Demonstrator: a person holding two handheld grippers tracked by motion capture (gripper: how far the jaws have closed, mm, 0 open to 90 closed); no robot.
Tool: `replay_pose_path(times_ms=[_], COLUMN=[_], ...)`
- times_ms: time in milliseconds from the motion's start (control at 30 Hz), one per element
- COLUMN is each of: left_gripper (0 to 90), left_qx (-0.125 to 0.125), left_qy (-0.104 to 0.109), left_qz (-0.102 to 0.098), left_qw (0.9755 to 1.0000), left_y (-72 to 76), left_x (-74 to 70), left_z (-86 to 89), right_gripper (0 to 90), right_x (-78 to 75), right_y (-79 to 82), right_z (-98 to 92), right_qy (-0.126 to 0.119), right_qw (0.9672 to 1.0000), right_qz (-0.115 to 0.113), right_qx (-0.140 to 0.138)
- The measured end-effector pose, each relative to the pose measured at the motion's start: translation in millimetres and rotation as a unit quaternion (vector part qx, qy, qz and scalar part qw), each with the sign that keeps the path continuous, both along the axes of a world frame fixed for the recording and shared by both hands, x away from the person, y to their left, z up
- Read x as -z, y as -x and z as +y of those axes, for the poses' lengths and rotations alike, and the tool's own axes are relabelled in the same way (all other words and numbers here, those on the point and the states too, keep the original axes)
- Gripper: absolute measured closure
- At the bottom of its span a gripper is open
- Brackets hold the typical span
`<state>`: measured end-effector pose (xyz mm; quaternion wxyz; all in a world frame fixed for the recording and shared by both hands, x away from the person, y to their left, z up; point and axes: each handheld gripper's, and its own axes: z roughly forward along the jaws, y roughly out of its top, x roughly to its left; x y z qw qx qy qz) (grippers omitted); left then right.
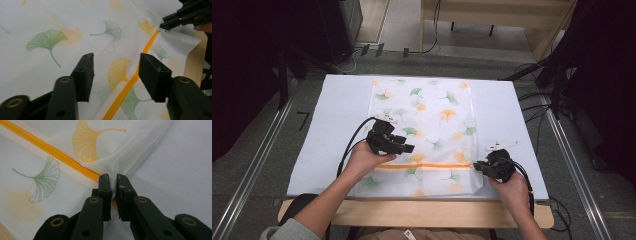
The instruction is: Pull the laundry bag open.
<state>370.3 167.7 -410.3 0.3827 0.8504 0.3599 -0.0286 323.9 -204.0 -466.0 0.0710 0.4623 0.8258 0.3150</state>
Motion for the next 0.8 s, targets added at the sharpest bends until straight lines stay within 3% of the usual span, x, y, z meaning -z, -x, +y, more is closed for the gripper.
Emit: replay_pose_path(times_ms=[133, 267, 400, 500, 600, 733, 800], left_gripper=[60.9, 63.7, 64.1, 61.0, 57.5, 55.3, 55.0], left_qx=[0.012, 0.021, 0.027, 0.035, 0.039, 0.044, 0.047], left_qy=[0.005, 0.019, 0.019, 0.02, 0.034, 0.031, 0.025], left_qz=[-0.003, -0.007, -0.01, -0.005, -0.006, -0.013, -0.016], left_qw=[0.9999, 0.9996, 0.9994, 0.9992, 0.9986, 0.9984, 0.9984], left_y=[2.4, 4.8, 8.0, 9.6, 12.2, 14.6, 17.3], left_x=[0.9, 1.4, 2.6, 1.5, 1.1, 2.3, 3.0], left_z=[-3.8, -7.0, -11.1, -14.6, -18.8, -26.5, -32.2], right_gripper=[84.9, 84.8, 84.7, 84.7, 84.6, 84.3, 84.3], right_x=[-4.3, -11.5, -18.8, -21.4, -28.5, -29.1, -30.2], right_y=[-1.9, -1.8, -1.0, -1.3, 0.2, 0.4, 0.4], right_z=[-0.9, -1.5, -0.3, 0.9, 2.4, 5.4, 4.9], right_qy=[-0.007, -0.018, -0.013, -0.025, -0.038, -0.029, -0.039], right_qw=[1.0, 0.9998, 0.9998, 0.9996, 0.9989, 0.9992, 0.9988], right_qz=[0.004, -0.003, -0.013, -0.014, -0.026, -0.024, -0.027], right_qx=[0.001, -0.001, -0.005, -0.005, -0.01, -0.012, -0.015])
